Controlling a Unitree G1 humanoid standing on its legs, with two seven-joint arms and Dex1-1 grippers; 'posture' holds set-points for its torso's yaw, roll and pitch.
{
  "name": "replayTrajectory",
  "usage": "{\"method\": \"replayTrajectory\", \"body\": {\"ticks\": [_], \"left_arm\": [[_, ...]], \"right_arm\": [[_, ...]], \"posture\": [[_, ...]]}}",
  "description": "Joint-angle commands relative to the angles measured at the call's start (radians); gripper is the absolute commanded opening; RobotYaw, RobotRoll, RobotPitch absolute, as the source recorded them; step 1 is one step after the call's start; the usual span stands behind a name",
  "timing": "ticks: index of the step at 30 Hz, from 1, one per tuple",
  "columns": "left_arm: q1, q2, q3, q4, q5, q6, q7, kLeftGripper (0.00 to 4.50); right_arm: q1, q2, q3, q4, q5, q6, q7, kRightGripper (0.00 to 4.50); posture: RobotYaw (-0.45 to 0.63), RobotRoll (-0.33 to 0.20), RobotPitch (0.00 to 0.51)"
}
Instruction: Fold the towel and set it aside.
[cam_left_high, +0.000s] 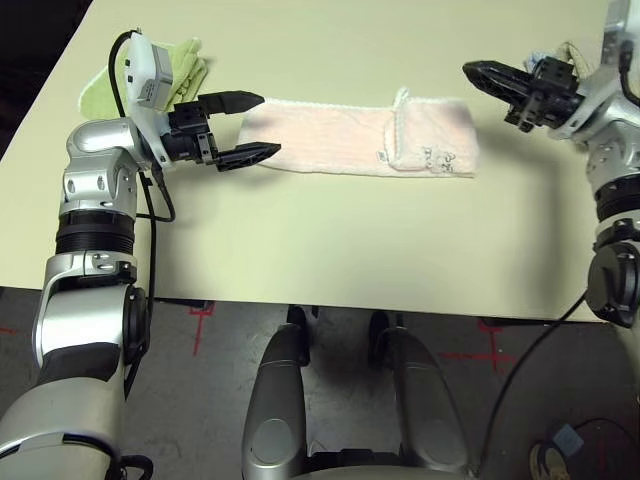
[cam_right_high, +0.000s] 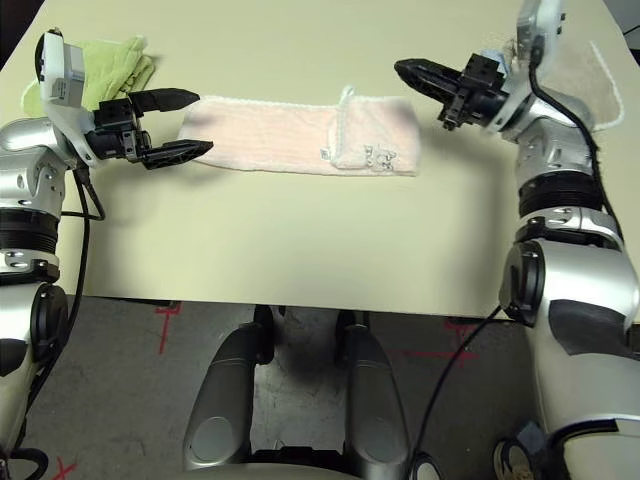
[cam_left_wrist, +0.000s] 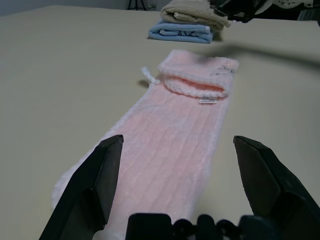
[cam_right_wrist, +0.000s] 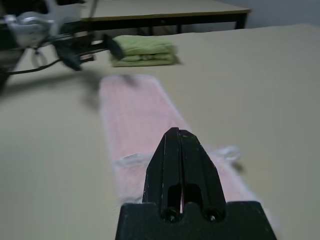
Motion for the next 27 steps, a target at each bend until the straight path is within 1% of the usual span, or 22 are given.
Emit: {"method": "replayTrajectory", "body": {"ticks": [1,5,9,14,17,22,23,25,27], "left_arm": [[0.012,0.005,-0.001,0.017,0.001,-0.007,-0.010,4.50],[0.024,0.009,-0.003,0.005,-0.002,0.000,-0.015,4.50],[0.025,0.021,-0.003,0.009,0.004,0.008,-0.012,4.50],[0.008,0.055,0.013,0.054,0.011,0.025,0.019,4.50],[0.007,0.090,0.013,0.045,0.012,0.036,0.009,4.50],[0.003,0.133,0.011,0.026,0.009,0.041,-0.014,4.50],[0.000,0.140,0.010,0.026,0.013,0.031,-0.015,4.50],[-0.012,0.152,0.012,0.039,0.028,-0.016,-0.003,4.50],[-0.048,0.163,0.019,0.081,0.045,-0.055,0.028,4.50]], "right_arm": [[0.052,-0.043,0.054,-0.033,0.016,0.004,0.038,0.03],[0.122,-0.075,0.136,-0.059,0.051,-0.047,0.038,0.03],[0.141,-0.094,0.178,-0.064,0.079,-0.116,0.038,0.03],[0.173,-0.129,0.208,-0.091,0.122,-0.160,0.038,0.03],[0.200,-0.141,0.213,-0.113,0.128,-0.181,0.038,0.72],[0.244,-0.148,0.237,-0.163,0.143,-0.231,0.038,2.53],[0.248,-0.148,0.238,-0.164,0.144,-0.240,0.038,2.95],[0.249,-0.142,0.230,-0.161,0.147,-0.238,0.038,3.62],[0.252,-0.141,0.229,-0.162,0.147,-0.236,0.038,4.34]], "posture": [[0.00,0.000,0.354],[0.00,0.000,0.353],[0.01,0.000,0.352],[0.01,0.000,0.350],[0.01,0.000,0.351],[0.02,0.000,0.354],[0.02,0.000,0.354],[0.02,0.000,0.354],[0.02,0.000,0.354]]}}
